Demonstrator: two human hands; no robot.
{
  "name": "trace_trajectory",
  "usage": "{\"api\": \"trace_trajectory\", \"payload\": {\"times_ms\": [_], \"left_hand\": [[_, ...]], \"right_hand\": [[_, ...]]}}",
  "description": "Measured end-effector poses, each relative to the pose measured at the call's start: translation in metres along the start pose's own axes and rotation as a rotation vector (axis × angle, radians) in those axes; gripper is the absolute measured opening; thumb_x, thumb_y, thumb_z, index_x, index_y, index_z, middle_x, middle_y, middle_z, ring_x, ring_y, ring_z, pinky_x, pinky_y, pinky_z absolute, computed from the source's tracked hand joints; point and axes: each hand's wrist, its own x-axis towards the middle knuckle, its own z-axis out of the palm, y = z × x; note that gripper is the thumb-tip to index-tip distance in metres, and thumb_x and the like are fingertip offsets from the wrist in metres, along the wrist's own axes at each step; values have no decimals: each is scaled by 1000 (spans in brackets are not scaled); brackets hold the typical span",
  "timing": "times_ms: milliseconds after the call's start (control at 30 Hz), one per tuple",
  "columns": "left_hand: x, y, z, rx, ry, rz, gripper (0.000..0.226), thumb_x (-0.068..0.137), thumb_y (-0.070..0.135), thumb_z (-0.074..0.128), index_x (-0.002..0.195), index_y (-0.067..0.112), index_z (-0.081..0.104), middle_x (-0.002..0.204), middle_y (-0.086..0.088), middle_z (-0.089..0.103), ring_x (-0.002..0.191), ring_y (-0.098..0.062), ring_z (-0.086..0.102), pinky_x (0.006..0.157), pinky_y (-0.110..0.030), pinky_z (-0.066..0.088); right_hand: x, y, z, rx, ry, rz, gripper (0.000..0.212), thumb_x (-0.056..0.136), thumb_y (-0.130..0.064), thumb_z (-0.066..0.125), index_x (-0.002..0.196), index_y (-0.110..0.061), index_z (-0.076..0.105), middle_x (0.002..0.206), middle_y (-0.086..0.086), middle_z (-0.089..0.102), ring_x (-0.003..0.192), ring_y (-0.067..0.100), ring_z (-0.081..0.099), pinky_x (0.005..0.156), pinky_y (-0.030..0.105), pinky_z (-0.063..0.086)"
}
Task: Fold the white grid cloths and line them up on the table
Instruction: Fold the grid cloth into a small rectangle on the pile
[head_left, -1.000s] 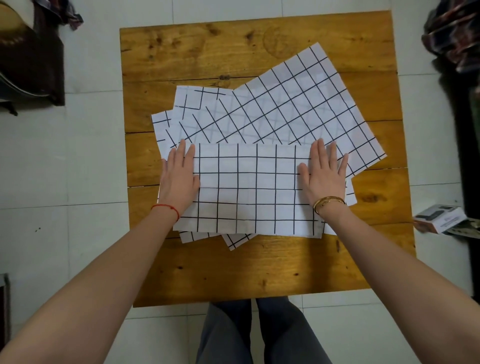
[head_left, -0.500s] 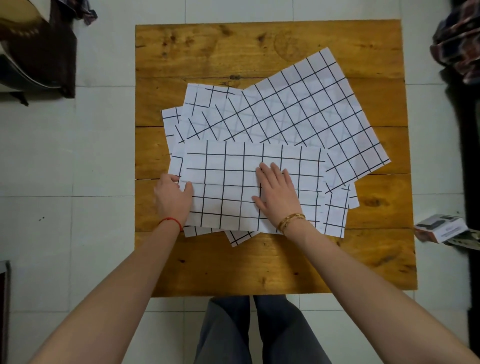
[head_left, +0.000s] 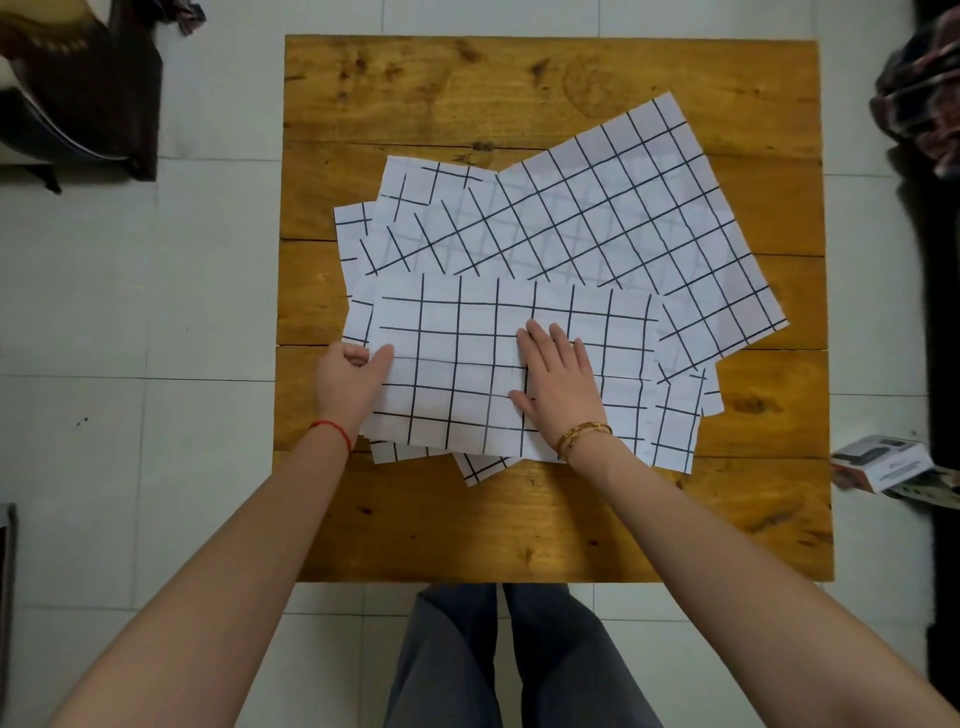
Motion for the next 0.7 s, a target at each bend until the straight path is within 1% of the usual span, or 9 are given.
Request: {"api": "trace_trajectory", "payload": {"times_ms": [100, 200, 267, 333, 400, 467, 500, 633, 700], "left_hand": [[-6, 5, -8, -122, -66, 1, 32, 86, 30, 70, 107, 11, 54, 78, 6, 53, 76, -9, 52, 64, -17, 40], [-13, 11, -18, -203, -151, 38, 36, 87, 25, 71, 115, 18, 50, 76, 7, 53, 76, -3, 53, 68, -12, 39], [-18, 15, -23, -213, -197, 76, 37, 88, 23, 70, 119, 22, 50, 70, 8, 45, 70, -3, 48, 70, -10, 40], [-23, 19, -28, -175, -210, 116, 34, 88, 24, 69, 118, 21, 53, 74, 6, 42, 68, -4, 43, 65, -9, 41], [-28, 23, -31, -134, -222, 155, 31, 88, 26, 69, 116, 19, 56, 84, 4, 47, 70, -7, 43, 58, -10, 42], [-35, 29, -33, -136, -243, 187, 37, 88, 26, 69, 122, 21, 55, 90, 7, 50, 76, -7, 48, 64, -15, 45], [-39, 32, -33, -151, -255, 202, 41, 88, 24, 68, 126, 21, 53, 89, 9, 49, 76, -6, 48, 67, -15, 45], [-54, 46, -27, -192, -334, 261, 57, 90, 14, 66, 141, 16, 41, 80, 10, 42, 54, 4, 43, 59, -8, 43], [-62, 54, -20, -177, -390, 292, 62, 91, 12, 65, 146, 15, 35, 80, 9, 42, 55, 3, 43, 59, -8, 43]], "right_hand": [[0, 0, 0, -12, -8, -6, 75, 94, -42, 49, 152, -13, 11, 159, 5, 12, 146, 29, 8, 119, 48, 9], [0, 2, -2, -18, -14, -25, 76, 93, -42, 50, 152, -14, 10, 159, 5, 11, 147, 29, 6, 120, 48, 6], [2, 2, -2, -11, -20, -43, 77, 93, -42, 50, 152, -15, 10, 159, 4, 9, 147, 29, 5, 120, 46, 4], [3, 1, -2, -11, -28, -63, 77, 93, -43, 50, 152, -16, 9, 160, 4, 8, 147, 29, 4, 120, 46, 3], [4, -2, -3, -13, -33, -82, 78, 93, -44, 50, 152, -16, 9, 160, 3, 7, 147, 29, 2, 120, 46, 3], [5, -6, -3, -18, -32, -101, 78, 94, -43, 50, 152, -16, 7, 160, 4, 5, 147, 29, 1, 120, 46, 3], [6, -9, -4, -20, -27, -108, 78, 94, -44, 49, 153, -16, 6, 160, 4, 3, 147, 29, 0, 120, 46, 3], [10, -15, -2, -3, -12, -108, 78, 93, -44, 50, 152, -17, 7, 160, 5, 4, 147, 30, 0, 120, 46, 3], [10, -15, -1, -6, 3, -101, 80, 91, -46, 53, 152, -18, 9, 159, 7, 8, 146, 33, 3, 120, 47, 6]]}}
